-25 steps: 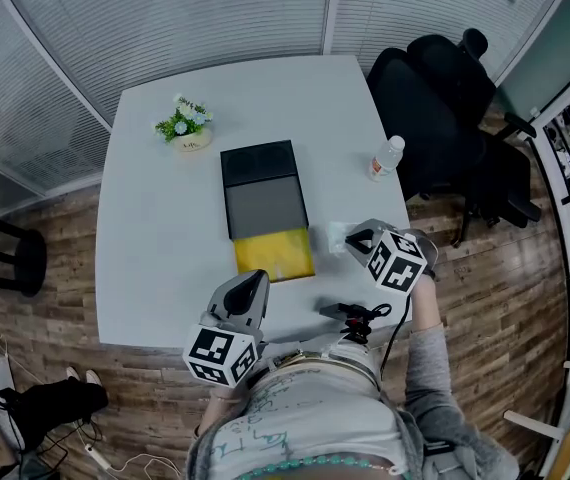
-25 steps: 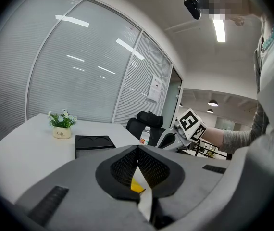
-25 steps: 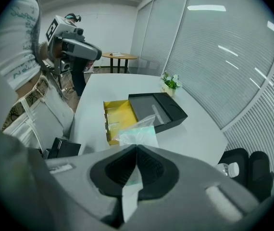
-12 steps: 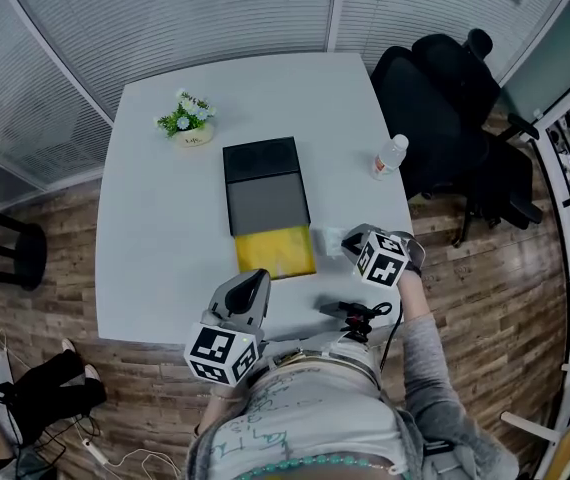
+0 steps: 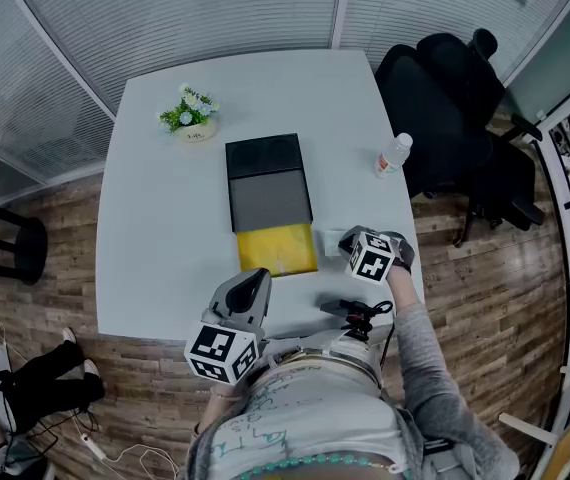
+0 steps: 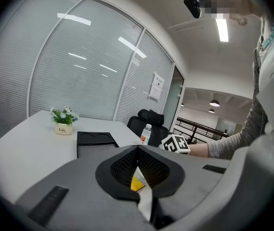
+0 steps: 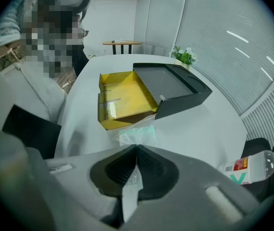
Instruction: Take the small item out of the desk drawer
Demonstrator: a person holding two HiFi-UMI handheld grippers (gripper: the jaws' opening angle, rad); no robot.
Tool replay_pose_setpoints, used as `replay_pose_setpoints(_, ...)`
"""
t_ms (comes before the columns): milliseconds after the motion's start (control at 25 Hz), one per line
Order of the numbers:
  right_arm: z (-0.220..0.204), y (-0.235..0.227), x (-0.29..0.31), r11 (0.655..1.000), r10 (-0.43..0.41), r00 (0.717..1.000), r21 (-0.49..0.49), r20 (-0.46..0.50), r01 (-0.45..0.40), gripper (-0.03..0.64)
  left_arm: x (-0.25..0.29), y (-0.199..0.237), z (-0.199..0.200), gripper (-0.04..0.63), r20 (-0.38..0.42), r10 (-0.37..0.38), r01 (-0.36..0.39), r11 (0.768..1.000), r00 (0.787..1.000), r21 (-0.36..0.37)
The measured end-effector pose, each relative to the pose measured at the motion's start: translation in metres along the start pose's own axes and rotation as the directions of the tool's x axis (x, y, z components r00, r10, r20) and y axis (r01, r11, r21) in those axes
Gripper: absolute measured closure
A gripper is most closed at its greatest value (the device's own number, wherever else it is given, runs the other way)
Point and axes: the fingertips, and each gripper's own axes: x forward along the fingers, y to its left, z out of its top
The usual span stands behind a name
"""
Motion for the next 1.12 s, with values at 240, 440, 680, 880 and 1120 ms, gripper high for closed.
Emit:
replay_pose_setpoints(240,-0.011,0.002,0.023,1.000,0.014,0.999,0.000,-0.034,-0.014,0.612,0.000,-0.001,-0.002,0.598,-0.006,-0.001,0.001,1.000,1.000,0.000)
replay_pose_setpoints(440,-0.017,0.005,0.034,1.000,0.021,0.998,0.003,-0.058,-0.021,0.612,0.002,0.000,-0.005,0.598,-0.013,-0.005,0.005,1.000,1.000,-0.003)
replay_pose_setpoints(680,-0.024,0.006,0.045,1.000,0.014,0.996,-0.004,-0.084,-0.014,0.611,0.004,-0.001,-0.004,0.598,-0.019,-0.013,0.013,1.000,1.000,0.000)
replay_pose_setpoints(880,-0.023,0.005,0.044,1.000,0.015,0.998,0.024,-0.068,-0.014,0.611,0.006,-0.002,-0.004,0.598,-0.023,-0.020,0.020,1.000,1.000,-0.002)
replay_pose_setpoints(1120,-0.024,0.004,0.043,0.998,0.006,0.999,0.058,-0.048,-0.004,0.612,0.007,-0.002,-0.004,0.598,-0.022,-0.024,0.024,1.000,0.999,-0.003)
